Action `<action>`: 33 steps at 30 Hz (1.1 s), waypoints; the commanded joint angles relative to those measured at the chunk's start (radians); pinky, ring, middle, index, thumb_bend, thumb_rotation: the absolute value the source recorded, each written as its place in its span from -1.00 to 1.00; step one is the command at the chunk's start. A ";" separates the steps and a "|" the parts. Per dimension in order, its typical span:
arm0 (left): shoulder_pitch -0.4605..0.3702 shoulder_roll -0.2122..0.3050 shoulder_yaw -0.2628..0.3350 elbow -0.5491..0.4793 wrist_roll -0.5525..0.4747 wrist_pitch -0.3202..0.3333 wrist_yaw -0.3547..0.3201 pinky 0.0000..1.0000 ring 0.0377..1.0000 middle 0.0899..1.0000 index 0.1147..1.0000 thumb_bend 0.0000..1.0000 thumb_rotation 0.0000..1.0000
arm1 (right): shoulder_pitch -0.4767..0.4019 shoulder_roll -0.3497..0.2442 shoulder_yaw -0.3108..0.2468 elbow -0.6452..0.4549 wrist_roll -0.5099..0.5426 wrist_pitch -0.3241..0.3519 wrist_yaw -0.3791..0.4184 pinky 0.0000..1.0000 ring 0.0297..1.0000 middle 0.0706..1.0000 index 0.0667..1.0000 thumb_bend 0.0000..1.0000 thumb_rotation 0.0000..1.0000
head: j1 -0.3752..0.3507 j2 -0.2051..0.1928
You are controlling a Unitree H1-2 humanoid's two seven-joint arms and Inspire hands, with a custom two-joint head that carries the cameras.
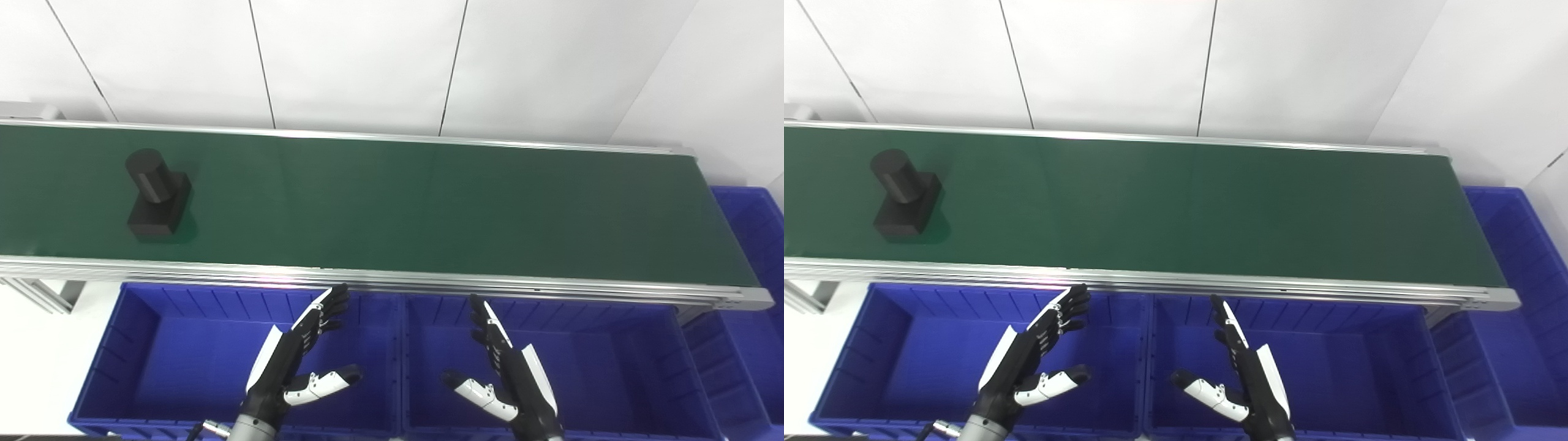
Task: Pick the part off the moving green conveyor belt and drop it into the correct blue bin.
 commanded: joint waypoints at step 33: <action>0.002 0.007 -0.002 -0.049 0.013 0.007 -0.002 0.67 0.78 0.80 0.79 0.50 0.13 | -0.005 0.003 0.000 -0.033 0.007 -0.002 -0.003 0.88 0.94 0.94 0.96 0.69 0.28 | 0.002 -0.001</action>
